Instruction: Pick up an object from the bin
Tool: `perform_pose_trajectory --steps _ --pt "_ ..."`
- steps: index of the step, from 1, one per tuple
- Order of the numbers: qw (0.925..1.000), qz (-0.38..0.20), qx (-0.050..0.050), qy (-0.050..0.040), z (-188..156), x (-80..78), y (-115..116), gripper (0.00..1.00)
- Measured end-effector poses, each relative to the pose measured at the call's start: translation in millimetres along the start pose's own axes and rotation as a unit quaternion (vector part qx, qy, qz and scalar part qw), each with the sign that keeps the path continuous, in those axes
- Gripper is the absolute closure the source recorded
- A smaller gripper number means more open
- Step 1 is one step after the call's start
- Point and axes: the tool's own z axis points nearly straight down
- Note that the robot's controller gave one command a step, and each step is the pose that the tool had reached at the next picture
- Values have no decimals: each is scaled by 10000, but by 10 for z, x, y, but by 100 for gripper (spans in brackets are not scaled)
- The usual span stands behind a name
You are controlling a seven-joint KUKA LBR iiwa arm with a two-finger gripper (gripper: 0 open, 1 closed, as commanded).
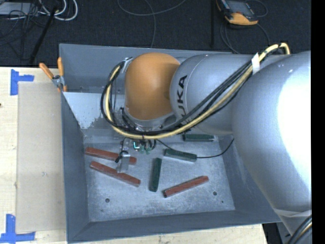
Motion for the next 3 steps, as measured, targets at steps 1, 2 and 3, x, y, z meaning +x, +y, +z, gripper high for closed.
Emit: perform_pose_trajectory --steps 1,2,3 --pt "9999 144 -10 -13 695 -204 -197 0" --pt "9999 145 -11 -40 660 -216 -193 100" --pt "9995 303 -17 -91 -775 -229 -427 100"
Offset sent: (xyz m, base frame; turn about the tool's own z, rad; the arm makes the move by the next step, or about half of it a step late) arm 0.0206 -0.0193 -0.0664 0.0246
